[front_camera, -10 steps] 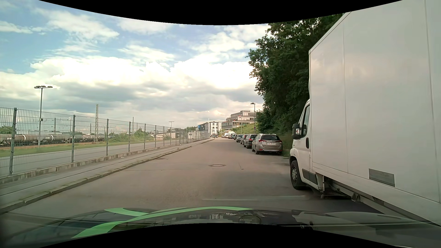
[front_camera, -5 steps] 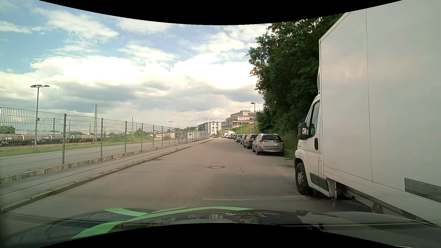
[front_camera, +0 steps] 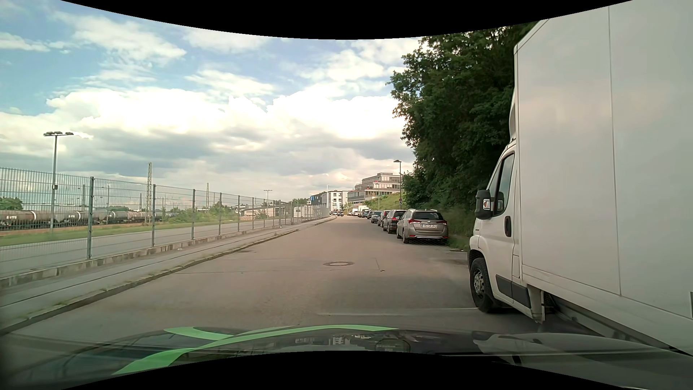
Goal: Follow the waypoints while adhering to traffic rules and regulations
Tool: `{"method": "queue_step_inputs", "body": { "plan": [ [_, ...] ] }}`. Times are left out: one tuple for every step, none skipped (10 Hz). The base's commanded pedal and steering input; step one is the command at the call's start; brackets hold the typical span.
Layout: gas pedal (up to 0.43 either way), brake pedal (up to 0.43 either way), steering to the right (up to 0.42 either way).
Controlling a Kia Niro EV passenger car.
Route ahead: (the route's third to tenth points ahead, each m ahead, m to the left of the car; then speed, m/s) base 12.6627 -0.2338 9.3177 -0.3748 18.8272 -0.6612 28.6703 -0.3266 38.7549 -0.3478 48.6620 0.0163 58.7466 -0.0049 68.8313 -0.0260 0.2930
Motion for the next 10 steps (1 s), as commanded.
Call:
{"method": "queue_step_inputs", "body": {
  "plan": [
    [0.000, 0.232, 0.007],
    [0.000, 0.244, 0.007],
    [0.000, 0.256, 0.007],
    [0.000, 0.268, 0.008],
    [0.000, 0.299, 0.008],
    [0.000, 0.329, 0.008],
    [0.000, 0.354, 0.007],
    [0.000, 0.372, 0.008],
    [0.000, 0.396, 0.010],
    [0.000, 0.409, 0.019]
  ]
}}
